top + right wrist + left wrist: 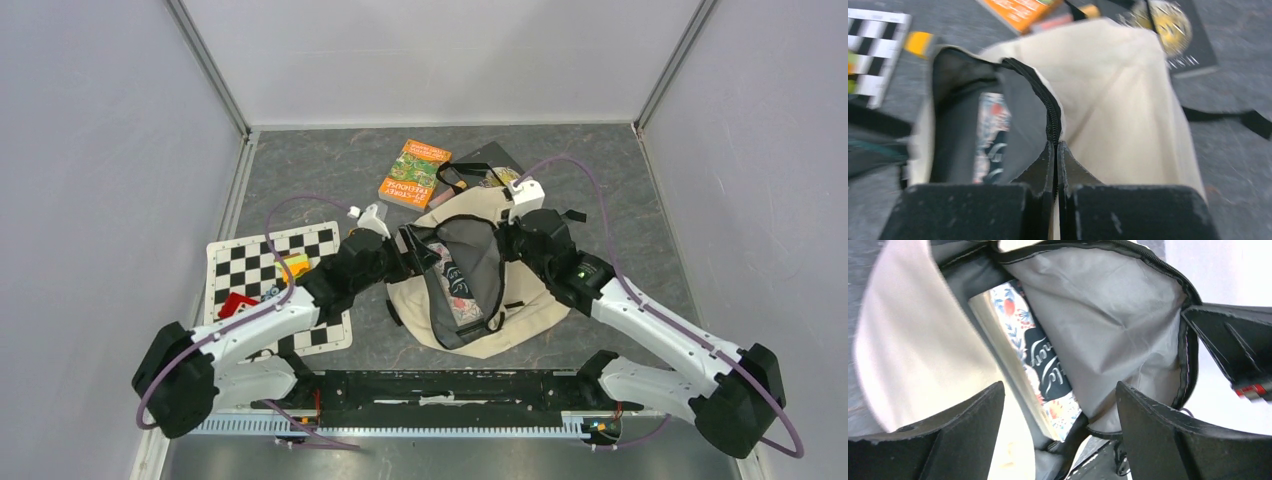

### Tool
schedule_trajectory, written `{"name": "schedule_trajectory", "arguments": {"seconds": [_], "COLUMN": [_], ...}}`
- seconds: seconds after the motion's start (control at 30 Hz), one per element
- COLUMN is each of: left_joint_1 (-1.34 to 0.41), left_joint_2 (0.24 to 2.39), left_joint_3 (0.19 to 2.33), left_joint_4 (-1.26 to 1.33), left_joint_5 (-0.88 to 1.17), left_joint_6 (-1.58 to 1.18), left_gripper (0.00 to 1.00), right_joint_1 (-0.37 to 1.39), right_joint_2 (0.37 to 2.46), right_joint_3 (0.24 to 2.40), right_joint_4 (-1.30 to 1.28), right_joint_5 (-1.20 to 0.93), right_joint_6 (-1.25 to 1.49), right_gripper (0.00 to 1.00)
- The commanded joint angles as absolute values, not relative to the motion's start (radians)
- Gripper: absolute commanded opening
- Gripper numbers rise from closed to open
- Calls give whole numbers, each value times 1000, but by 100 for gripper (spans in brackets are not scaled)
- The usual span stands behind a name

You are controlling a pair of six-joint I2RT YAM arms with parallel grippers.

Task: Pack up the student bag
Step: Place the book in the student bag, then adjust the student bag at the center of the board.

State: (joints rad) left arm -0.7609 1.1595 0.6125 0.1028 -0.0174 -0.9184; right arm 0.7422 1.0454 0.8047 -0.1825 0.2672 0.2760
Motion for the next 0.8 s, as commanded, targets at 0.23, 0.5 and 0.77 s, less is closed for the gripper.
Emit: {"name": "schedule_trajectory", "arguments": {"seconds": [0.23,0.5,0.77], "left_joint_1": [-764,-778,-778], "left_joint_2": [1081,1169,1213], "left_joint_3": [574,629,698], "left_joint_4": [-103,-187,-230], "left_joint_5": [-93,-140,-142], "left_joint_6": [-888,-839,-776], "left_gripper": [95,100,100], "right_joint_1": [572,569,549], "right_joint_2": [1133,1093,1090], "right_joint_3": [626,698,848], "right_joint_4": [-184,-234,-322], "right_joint_5": [340,292,298], "right_joint_6": [240,199,119], "right_gripper": [14,78,98]}}
